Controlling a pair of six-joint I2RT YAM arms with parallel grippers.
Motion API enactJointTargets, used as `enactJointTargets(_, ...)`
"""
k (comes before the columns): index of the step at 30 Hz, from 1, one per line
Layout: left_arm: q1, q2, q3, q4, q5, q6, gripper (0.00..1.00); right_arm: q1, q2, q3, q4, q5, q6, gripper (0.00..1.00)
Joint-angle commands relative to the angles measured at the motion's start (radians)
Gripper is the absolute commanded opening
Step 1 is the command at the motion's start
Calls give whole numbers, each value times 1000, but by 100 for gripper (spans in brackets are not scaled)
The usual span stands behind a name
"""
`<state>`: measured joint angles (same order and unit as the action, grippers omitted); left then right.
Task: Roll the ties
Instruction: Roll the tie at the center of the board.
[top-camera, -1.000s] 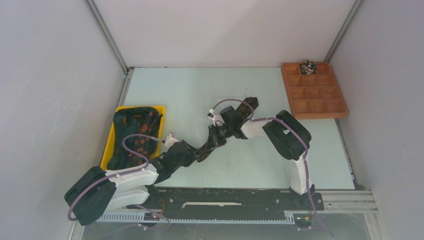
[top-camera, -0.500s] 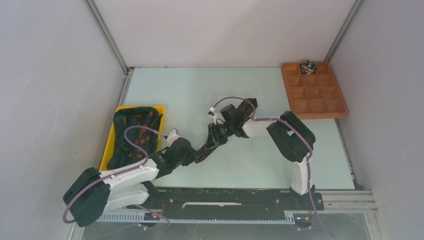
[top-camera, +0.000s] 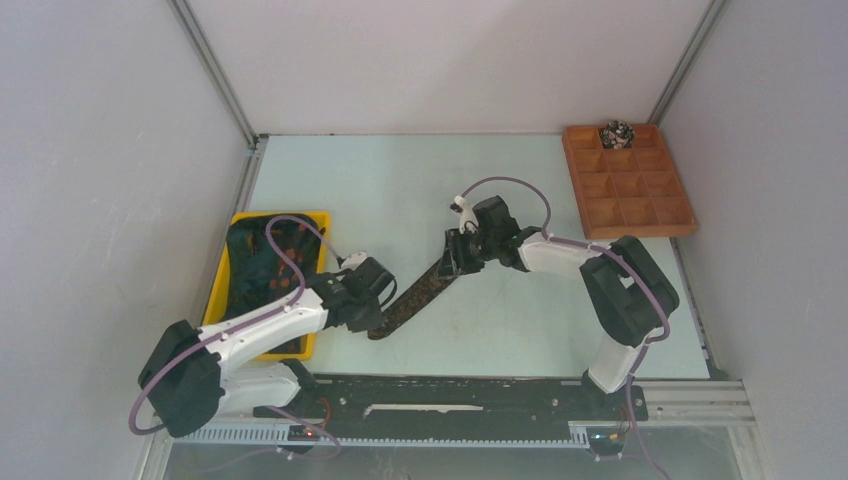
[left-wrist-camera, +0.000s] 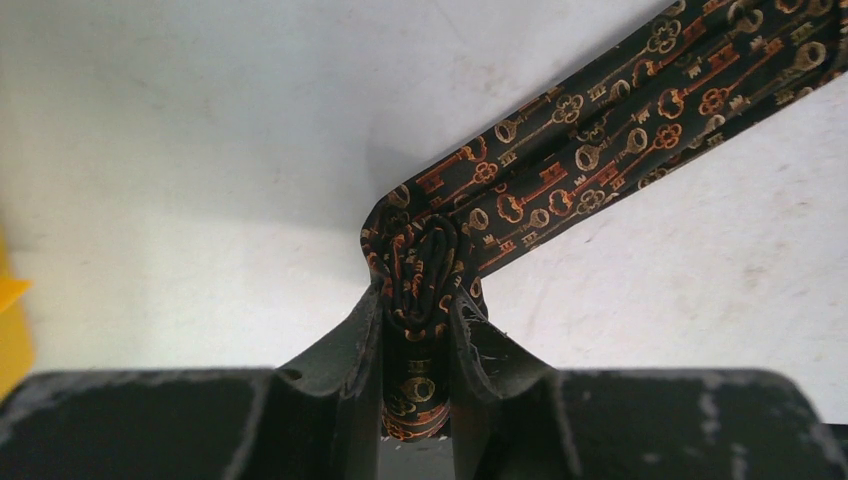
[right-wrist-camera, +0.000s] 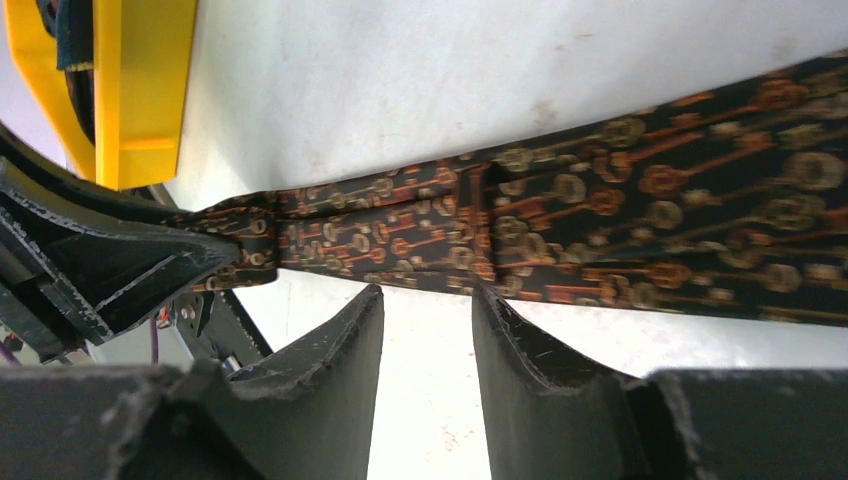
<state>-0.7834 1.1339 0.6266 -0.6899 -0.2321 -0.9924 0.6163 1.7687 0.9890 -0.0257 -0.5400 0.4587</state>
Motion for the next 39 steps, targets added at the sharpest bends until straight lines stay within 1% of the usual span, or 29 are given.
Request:
enactJointTargets(1, -2, 72, 99, -207, -36, 74, 17, -32, -53, -24, 4, 29, -12, 41)
enactJointTargets(9, -3, 226, 206, -351, -71, 93, 16, -48, -71, -36, -2, 36, -11, 41)
enactJointTargets(15, -6, 315, 269, -474, -140, 49, 15, -54, -69, -36, -9, 48, -15, 40)
enactJointTargets(19, -21, 410, 317, -523, -184, 20, 15, -57, -66, -36, -11, 51, -17, 40)
enactJointTargets(25, -50, 567, 375, -543, -207, -10, 15, -58, -68, -42, -10, 60, -15, 39)
enactJointTargets(32, -69, 702, 458, -578, -239, -28, 15, -58, -74, -43, -18, 74, -12, 39)
enactJointTargets(39, -74, 803, 524, -574, -229, -28, 19, -59, -84, -47, -23, 94, -15, 39)
